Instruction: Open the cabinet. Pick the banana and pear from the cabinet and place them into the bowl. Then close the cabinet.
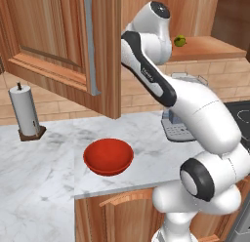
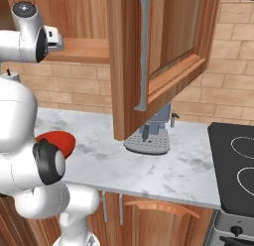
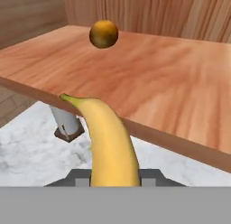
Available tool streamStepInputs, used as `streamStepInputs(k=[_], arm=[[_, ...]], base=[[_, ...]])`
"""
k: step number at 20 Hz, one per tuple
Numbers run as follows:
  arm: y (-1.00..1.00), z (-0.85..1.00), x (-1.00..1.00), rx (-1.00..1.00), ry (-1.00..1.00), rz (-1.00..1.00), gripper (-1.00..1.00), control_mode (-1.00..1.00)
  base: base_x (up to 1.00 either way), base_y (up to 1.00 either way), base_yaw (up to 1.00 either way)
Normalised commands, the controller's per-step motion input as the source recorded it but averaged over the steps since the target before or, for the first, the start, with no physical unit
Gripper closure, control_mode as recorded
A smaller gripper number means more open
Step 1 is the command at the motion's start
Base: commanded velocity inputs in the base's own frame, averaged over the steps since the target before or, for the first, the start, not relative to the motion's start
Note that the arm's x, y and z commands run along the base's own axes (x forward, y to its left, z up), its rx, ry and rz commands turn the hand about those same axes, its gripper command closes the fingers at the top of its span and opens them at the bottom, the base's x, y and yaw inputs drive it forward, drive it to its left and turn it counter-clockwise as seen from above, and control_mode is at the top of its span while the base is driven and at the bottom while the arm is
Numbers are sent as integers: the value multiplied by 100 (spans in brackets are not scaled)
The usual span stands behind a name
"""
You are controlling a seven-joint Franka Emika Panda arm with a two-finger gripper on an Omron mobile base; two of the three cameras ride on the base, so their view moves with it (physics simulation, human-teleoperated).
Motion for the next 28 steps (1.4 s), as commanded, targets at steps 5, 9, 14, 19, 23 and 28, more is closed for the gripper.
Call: streamStepInputs(k=[5, 9, 14, 19, 23, 28], arm=[[-9, -4, -61, -5, 6, 14, 100, -100], [0, -15, -45, -12, 10, 8, 100, -100], [-5, -33, -33, -11, 3, 3, 100, -100], [-16, -43, -28, -10, 4, 4, 100, -100], [-19, -57, -16, -5, 10, 7, 100, -100], [-16, -66, 0, -3, 24, 14, 100, -100]], base=[[0, 0, 0], [0, 0, 0], [0, 0, 0], [0, 0, 0], [0, 0, 0], [0, 0, 0]])
